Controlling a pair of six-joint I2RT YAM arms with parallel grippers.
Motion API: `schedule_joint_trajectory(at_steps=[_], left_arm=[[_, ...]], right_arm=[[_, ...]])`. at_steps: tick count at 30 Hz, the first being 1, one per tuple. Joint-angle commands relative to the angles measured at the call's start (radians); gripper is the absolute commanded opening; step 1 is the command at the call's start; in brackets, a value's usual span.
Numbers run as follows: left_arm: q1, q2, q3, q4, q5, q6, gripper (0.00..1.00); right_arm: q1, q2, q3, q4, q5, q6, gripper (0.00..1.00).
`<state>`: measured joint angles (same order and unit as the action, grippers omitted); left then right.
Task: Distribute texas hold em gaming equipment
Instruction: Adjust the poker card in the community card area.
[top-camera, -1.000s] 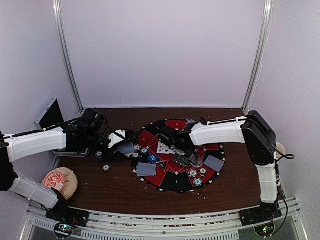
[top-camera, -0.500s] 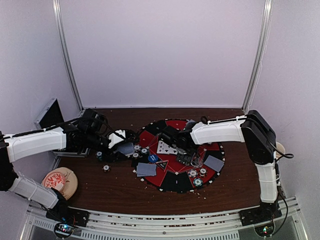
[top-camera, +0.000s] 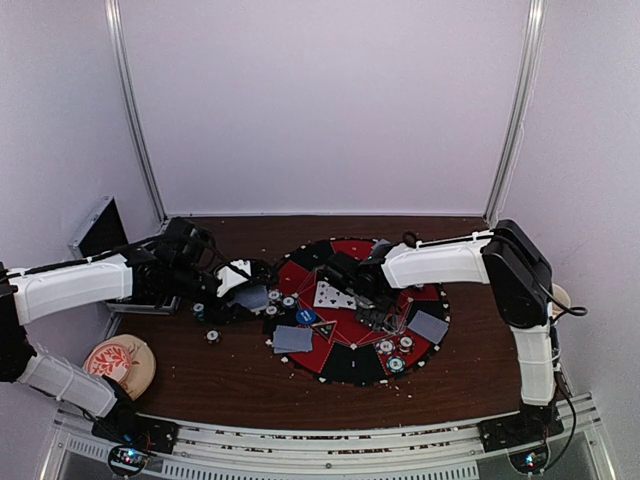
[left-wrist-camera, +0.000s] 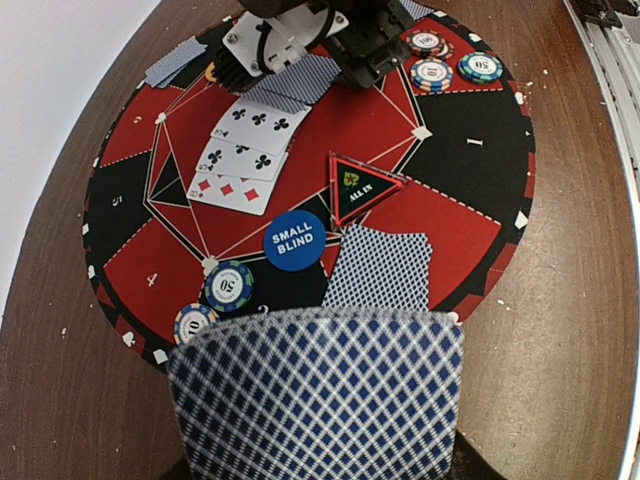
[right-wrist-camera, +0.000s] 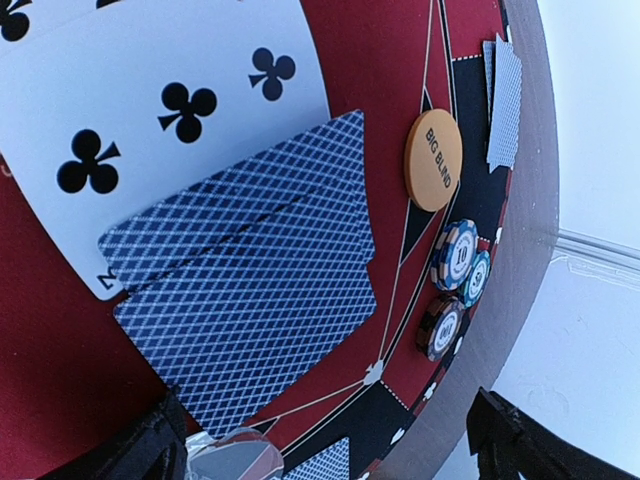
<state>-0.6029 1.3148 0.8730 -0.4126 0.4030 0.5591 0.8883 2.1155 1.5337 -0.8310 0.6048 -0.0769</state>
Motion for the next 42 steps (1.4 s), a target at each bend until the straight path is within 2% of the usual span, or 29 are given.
schedule_joint_trajectory(at_steps=[1,6,11,22,42], left_arm=[[0.004,-0.011,-0.006,0.041,0.000,0.005,0.54],[0.003,-0.008,-0.006,0.041,0.000,0.006,0.54],[0.004,-0.005,-0.005,0.040,0.000,0.005,0.54],[0.004,-0.012,-0.006,0.041,0.000,0.004,0.54],[0.004,-0.013,-0.010,0.043,0.002,0.006,0.54]], right_arm=[[-0.009,-0.043,0.040,-0.011,-0.027,0.030,1.00],[-0.006,-0.089,0.082,0.017,-0.024,0.077,1.00],[-0.006,-0.082,0.119,0.033,0.074,0.149,1.00],[-0.022,0.055,0.177,0.075,0.117,0.300,1.00],[-0.047,0.107,0.129,0.128,0.062,0.310,1.00]])
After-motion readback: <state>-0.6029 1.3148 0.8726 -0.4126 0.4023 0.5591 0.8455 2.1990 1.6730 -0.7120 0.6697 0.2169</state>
